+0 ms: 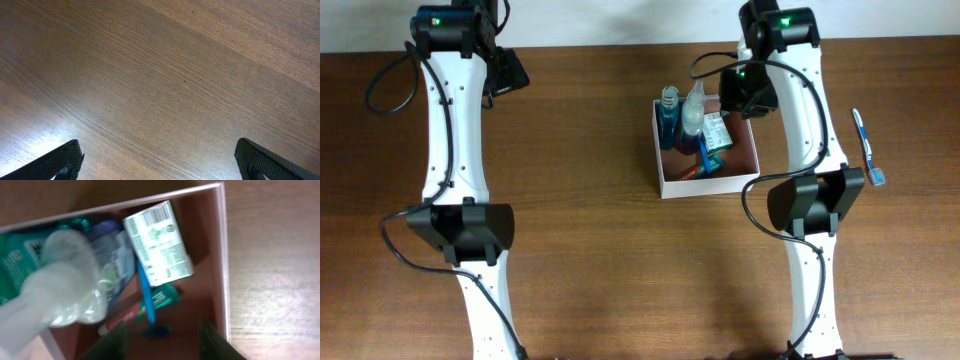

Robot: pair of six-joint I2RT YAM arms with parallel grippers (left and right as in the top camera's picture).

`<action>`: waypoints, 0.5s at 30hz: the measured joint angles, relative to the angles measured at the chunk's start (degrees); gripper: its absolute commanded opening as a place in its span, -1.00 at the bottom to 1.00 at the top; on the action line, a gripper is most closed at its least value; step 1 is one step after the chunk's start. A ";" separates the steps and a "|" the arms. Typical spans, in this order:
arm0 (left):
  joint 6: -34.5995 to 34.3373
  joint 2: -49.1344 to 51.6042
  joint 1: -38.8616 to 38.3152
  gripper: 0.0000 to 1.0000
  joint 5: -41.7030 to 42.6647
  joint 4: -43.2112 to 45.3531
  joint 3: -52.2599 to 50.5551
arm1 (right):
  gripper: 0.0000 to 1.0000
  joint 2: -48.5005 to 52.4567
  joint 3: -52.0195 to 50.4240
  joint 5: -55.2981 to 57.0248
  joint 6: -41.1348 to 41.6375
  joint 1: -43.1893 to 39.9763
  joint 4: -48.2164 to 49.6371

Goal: Pack container

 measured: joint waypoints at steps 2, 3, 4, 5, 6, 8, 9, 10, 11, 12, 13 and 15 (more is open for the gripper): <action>0.00 0.00 0.00 0.99 0.00 0.00 0.00 | 0.63 0.00 0.07 0.76 0.00 -1.09 0.00; 0.00 0.00 0.00 0.99 0.00 0.00 0.00 | 0.84 0.00 0.26 1.07 -0.07 -1.97 -0.02; 0.00 0.00 0.00 0.99 0.00 0.00 0.00 | 0.99 0.00 0.59 1.36 -0.28 -2.93 0.00; 0.00 0.00 0.00 0.99 0.00 0.00 0.00 | 0.98 0.00 1.03 1.53 -0.28 -4.11 0.00; 0.00 0.00 0.00 0.99 0.00 -0.02 0.00 | 0.98 0.00 1.62 1.73 -0.46 -5.57 0.00; 0.00 0.00 0.00 0.99 0.00 0.00 0.00 | 0.98 -0.02 2.60 2.01 -0.81 -8.66 0.00; 0.00 0.00 0.00 0.99 0.00 0.00 0.00 | 0.98 -0.02 2.91 2.05 -1.05 -10.32 0.00; 0.00 0.00 0.00 0.99 0.00 0.00 0.00 | 0.98 -0.04 3.10 2.38 -1.44 -12.57 0.00; 0.00 0.00 0.00 0.99 0.00 0.00 0.00 | 0.97 -0.07 3.10 2.49 -1.64 -14.03 0.00; 0.00 0.00 0.00 0.99 0.00 0.00 0.00 | 0.98 -0.07 3.13 2.69 -1.90 -15.61 0.02; 0.00 0.00 0.00 0.99 0.00 0.00 0.00 | 0.98 -0.07 3.13 3.15 -2.10 -17.35 0.09; 0.00 0.00 0.00 0.99 0.00 0.00 0.00 | 0.98 -0.07 3.13 4.24 -2.69 -20.39 0.48</action>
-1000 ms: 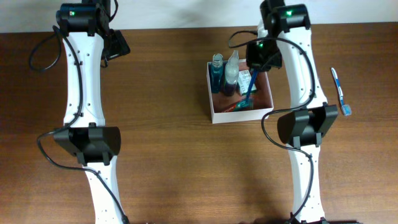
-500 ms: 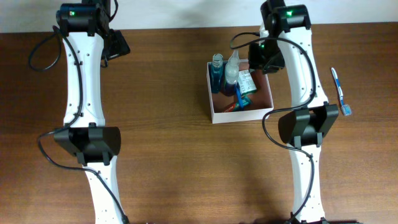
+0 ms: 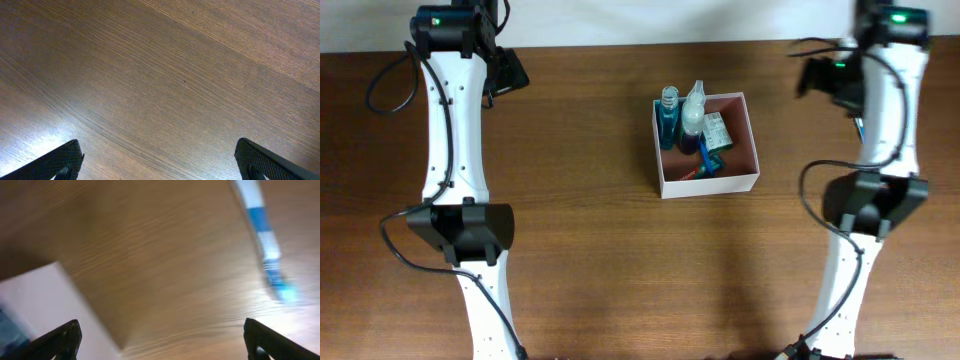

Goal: Pack container

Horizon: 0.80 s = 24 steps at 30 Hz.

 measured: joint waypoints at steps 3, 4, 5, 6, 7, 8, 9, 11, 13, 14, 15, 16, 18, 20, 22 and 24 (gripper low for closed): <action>0.00 0.00 0.00 0.99 0.00 0.00 0.00 | 0.98 0.00 0.00 1.27 -3.56 -4.07 1.95; 0.00 0.00 0.00 0.99 0.00 0.00 0.00 | 0.98 0.00 -0.04 1.49 -5.64 -5.16 2.64; 0.00 0.00 0.00 0.99 0.00 0.00 0.00 | 0.98 -0.02 -0.24 1.88 -8.09 -6.14 3.37; 0.00 0.00 0.00 0.99 0.00 0.00 0.00 | 0.98 -0.13 -0.70 2.10 -10.08 -6.88 3.98; 0.02 0.00 0.00 0.99 -0.02 0.00 0.00 | 0.98 -0.24 -1.53 2.32 -12.07 -7.63 4.76; 0.00 0.00 0.00 0.99 -0.02 0.00 0.00 | 0.98 -0.26 -2.10 2.32 -13.03 -8.04 5.44; 0.00 0.00 0.00 0.99 0.00 0.00 0.00 | 0.98 -0.33 -2.93 2.45 -14.19 -8.57 6.43; 0.00 0.00 0.00 0.99 0.00 0.00 0.00 | 0.98 -0.33 -4.52 2.54 -15.80 -9.57 7.50; 0.00 0.00 0.00 0.99 0.00 0.00 0.00 | 0.98 -0.33 -5.40 2.47 -16.87 -10.23 7.61; 0.00 0.00 0.00 0.99 0.00 0.00 0.00 | 0.98 -0.33 -5.44 2.47 -17.92 -10.51 8.00; 0.00 0.00 0.00 0.99 0.00 0.00 0.00 | 0.98 -0.33 -5.44 2.36 -19.54 -10.73 8.52; 0.00 0.00 0.00 0.99 0.00 0.00 0.00 | 0.98 -0.35 -5.44 2.21 -21.53 -10.84 8.85; 0.00 0.00 0.00 0.99 0.00 0.00 0.00 | 0.98 -0.35 -5.44 2.10 -25.51 -10.99 9.40; 0.00 0.00 0.00 0.99 0.00 0.00 0.00 | 0.98 -0.35 -5.68 2.03 -28.26 -10.97 9.86; 0.00 0.00 0.00 0.99 0.00 0.00 0.00 | 0.98 -0.35 -6.08 2.01 -30.12 -10.97 10.21; 0.00 0.00 0.00 0.99 0.00 0.00 0.00 | 0.98 -0.31 -7.19 2.03 -32.35 -10.97 10.71</action>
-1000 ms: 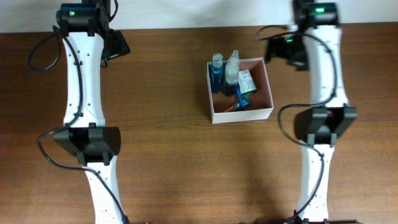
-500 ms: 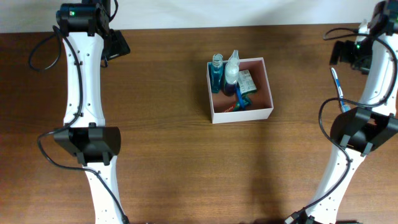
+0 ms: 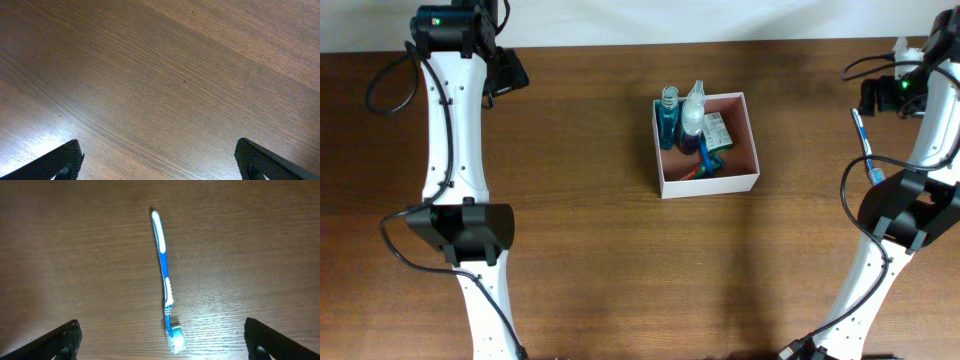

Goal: Pack container

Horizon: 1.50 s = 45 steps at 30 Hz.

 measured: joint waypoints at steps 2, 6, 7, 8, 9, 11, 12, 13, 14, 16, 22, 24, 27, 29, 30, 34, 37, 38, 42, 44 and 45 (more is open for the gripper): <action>0.00 0.00 0.00 0.99 0.00 0.00 0.00 | 0.97 0.02 -1.81 -0.02 -1.66 0.00 0.90; 0.00 0.00 0.00 0.99 0.00 -0.02 0.00 | 0.98 0.44 -5.99 0.00 -3.50 0.00 4.48; 0.00 0.00 0.00 0.99 0.00 0.00 0.00 | 0.98 0.52 -6.88 -0.02 -3.72 0.00 5.25; 0.00 0.00 0.00 0.99 0.00 0.00 0.00 | 0.98 0.83 -7.69 -0.02 -4.09 0.00 5.86; 0.00 0.00 0.00 0.99 0.00 0.00 0.00 | 0.98 0.96 -8.41 -0.02 -4.44 0.00 6.51; 0.00 0.00 0.00 0.99 0.00 0.07 0.00 | 0.98 1.05 -9.94 -0.04 -5.18 0.00 7.67; 0.00 0.00 0.00 0.99 0.00 0.13 0.00 | 0.98 1.05 -10.82 -0.11 -5.44 0.00 8.52; 0.00 0.00 0.00 0.99 0.00 0.33 0.00 | 0.98 1.05 -11.58 -0.24 -5.73 0.00 9.51; 0.00 0.00 0.00 0.99 0.00 0.42 0.00 | 0.98 1.05 -12.17 -0.24 -5.99 0.00 10.25; 0.00 0.00 0.00 0.99 0.00 0.44 0.00 | 0.98 1.05 -13.86 -0.44 -6.56 0.00 11.50; 0.00 0.00 0.00 0.99 0.00 0.44 0.00 | 0.98 1.07 -16.79 -0.46 -6.91 0.00 13.07; 0.00 0.00 0.00 0.99 0.00 0.44 0.00 | 0.98 1.07 -17.42 -0.46 -7.04 0.00 13.92; 0.00 0.00 0.00 0.99 0.00 0.44 0.00 | 0.98 1.07 -18.80 -0.46 -7.13 0.00 14.58; 0.00 0.00 0.00 0.99 0.00 0.44 0.00 | 0.98 1.09 -19.80 -0.48 -7.23 0.00 14.64; 0.00 0.00 0.00 0.99 0.00 0.44 0.00 | 0.98 1.09 -20.17 -0.48 -7.32 0.00 14.80; 0.00 0.00 0.00 0.99 0.00 0.44 0.00 | 0.98 1.09 -21.40 -0.55 -7.69 0.00 15.63; 0.00 0.00 0.00 0.99 0.00 0.44 0.00 | 0.98 1.09 -22.16 -0.68 -7.82 0.00 15.93; 0.00 0.00 0.00 0.99 0.00 0.44 0.00 | 0.98 1.09 -22.60 -0.68 -7.89 0.00 16.26; 0.00 0.00 0.00 0.99 0.00 0.44 0.00 | 0.98 1.09 -23.76 -0.70 -7.93 0.00 17.09; 0.00 0.00 0.00 0.99 0.00 0.44 0.00 | 0.98 1.09 -23.78 -0.72 -7.96 0.00 17.16; 0.00 0.00 0.00 0.99 0.00 0.44 0.00 | 0.97 1.09 -23.80 -0.74 -7.93 0.00 17.16</action>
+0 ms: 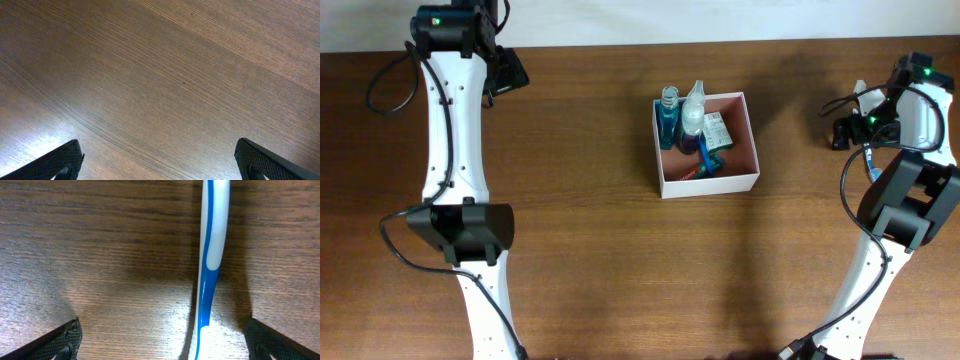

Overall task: Pack container
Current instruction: 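Lower the right gripper and close it on the toothbrush handle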

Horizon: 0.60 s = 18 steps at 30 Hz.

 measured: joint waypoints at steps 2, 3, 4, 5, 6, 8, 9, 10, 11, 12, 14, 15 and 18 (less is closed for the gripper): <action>0.00 0.00 0.00 0.99 0.00 0.00 0.00 | 0.75 0.00 0.00 0.00 0.04 0.00 0.17; 0.00 0.00 0.00 0.99 0.00 0.00 0.00 | 0.57 0.00 0.00 -0.02 0.20 0.00 0.28; 0.00 0.00 0.00 0.99 0.00 0.00 0.00 | 0.42 0.00 0.00 -0.09 0.33 0.00 0.52; 0.00 0.00 0.00 0.99 0.00 0.00 0.00 | 0.27 0.00 -0.02 -0.15 0.33 0.00 0.83; 0.00 0.00 0.00 0.99 0.00 0.00 0.00 | 0.17 0.00 -0.02 -0.11 0.39 0.00 1.07; 0.00 0.00 0.00 0.99 0.00 0.00 0.00 | -0.07 0.00 -0.04 -0.17 0.33 0.00 1.49; 0.00 0.00 0.00 0.99 0.00 0.00 0.00 | -0.14 0.00 -0.04 -0.13 0.46 0.00 1.57; 0.00 0.00 0.00 0.99 0.00 0.00 0.00 | -0.18 0.00 -0.04 -0.13 0.42 0.00 1.70; 0.00 0.00 0.00 0.99 0.00 0.00 0.00 | -0.22 0.00 -0.04 -0.11 0.37 0.00 1.79; 0.00 0.00 0.00 0.99 0.00 0.00 0.00 | -0.33 0.00 -0.04 -0.13 0.28 0.00 1.88; 0.00 0.00 0.00 0.99 0.00 0.00 0.00 | -0.54 0.00 -0.04 -0.11 0.31 0.00 1.88; 0.00 0.00 0.00 0.99 0.00 0.00 0.00 | -0.68 0.00 -0.04 -0.11 0.15 0.00 1.90; 0.00 0.00 0.00 0.99 0.00 0.00 0.00 | -0.78 0.00 -0.04 -0.07 1.29 0.00 1.99</action>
